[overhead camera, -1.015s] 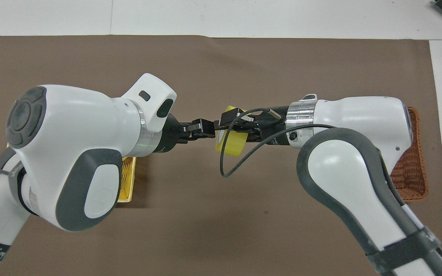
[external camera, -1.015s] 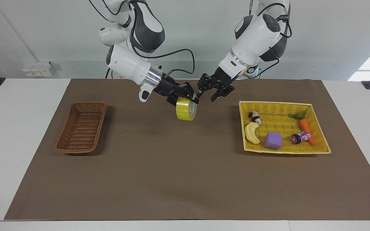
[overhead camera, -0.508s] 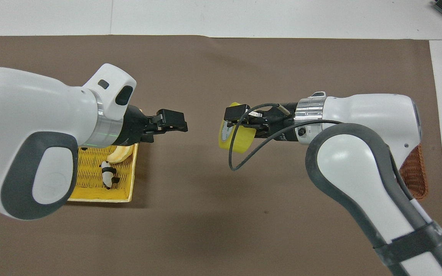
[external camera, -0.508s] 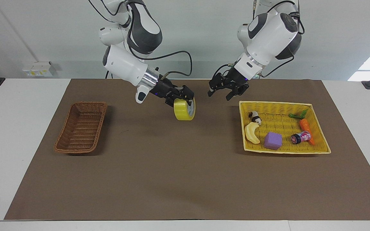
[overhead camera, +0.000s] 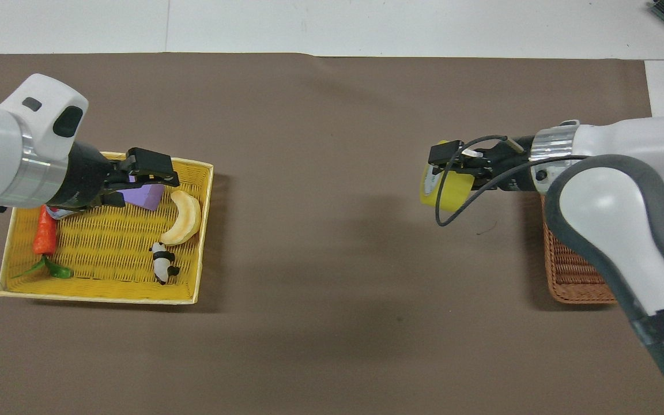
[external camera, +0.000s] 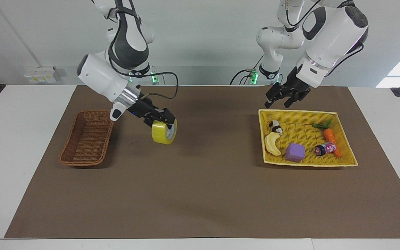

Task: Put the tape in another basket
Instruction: 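Carry the tape with the right gripper while the left gripper withdraws, then lower the tape into the wicker basket and open the right gripper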

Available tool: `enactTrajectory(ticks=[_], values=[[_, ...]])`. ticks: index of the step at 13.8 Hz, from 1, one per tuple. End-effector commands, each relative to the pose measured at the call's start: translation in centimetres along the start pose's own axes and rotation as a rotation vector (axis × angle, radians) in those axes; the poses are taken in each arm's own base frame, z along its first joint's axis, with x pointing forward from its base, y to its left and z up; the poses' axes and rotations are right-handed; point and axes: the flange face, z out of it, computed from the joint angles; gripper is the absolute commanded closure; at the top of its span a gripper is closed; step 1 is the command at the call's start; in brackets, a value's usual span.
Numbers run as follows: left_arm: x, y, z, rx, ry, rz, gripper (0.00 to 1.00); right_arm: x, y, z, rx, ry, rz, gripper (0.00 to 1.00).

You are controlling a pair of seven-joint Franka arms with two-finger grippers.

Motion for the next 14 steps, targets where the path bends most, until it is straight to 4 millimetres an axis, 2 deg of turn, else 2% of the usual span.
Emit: enactTrajectory(ticks=[1,2,5,7,9,10,12,14], values=[[0.1,-2.4,-2.5,0.078,0.029,-0.004,0.0,1.8,5.3,-3.9,-0.109,0.003,-0.063,0.99],[0.2,-3.2,-2.8,0.118,0.032,0.026,0.0,2.3,7.4,-5.3,-0.147,0.003,-0.089,0.99],[0.9,-7.5,-4.3,0.167,-0.017,0.092,0.0,3.2,12.6,-9.0,-0.226,-0.011,-0.197,0.99],[0.9,-8.8,-5.6,0.215,-0.028,0.086,0.0,3.4,15.5,-11.0,-0.327,-0.04,-0.28,0.99],[0.7,-9.0,-6.4,0.252,-0.044,0.138,0.0,3.4,17.3,-12.0,-0.452,-0.077,-0.348,0.99],[0.7,-9.1,-6.7,0.257,-0.053,0.142,0.0,3.6,17.8,-11.9,-0.499,-0.09,-0.369,0.99],[0.5,-9.2,-6.7,0.262,-0.062,0.135,0.0,4.6,20.1,-10.3,-0.623,-0.164,-0.492,0.97],[0.5,-10.1,-6.7,0.261,-0.072,0.113,0.0,5.1,20.2,-9.4,-0.708,-0.196,-0.569,0.97]])
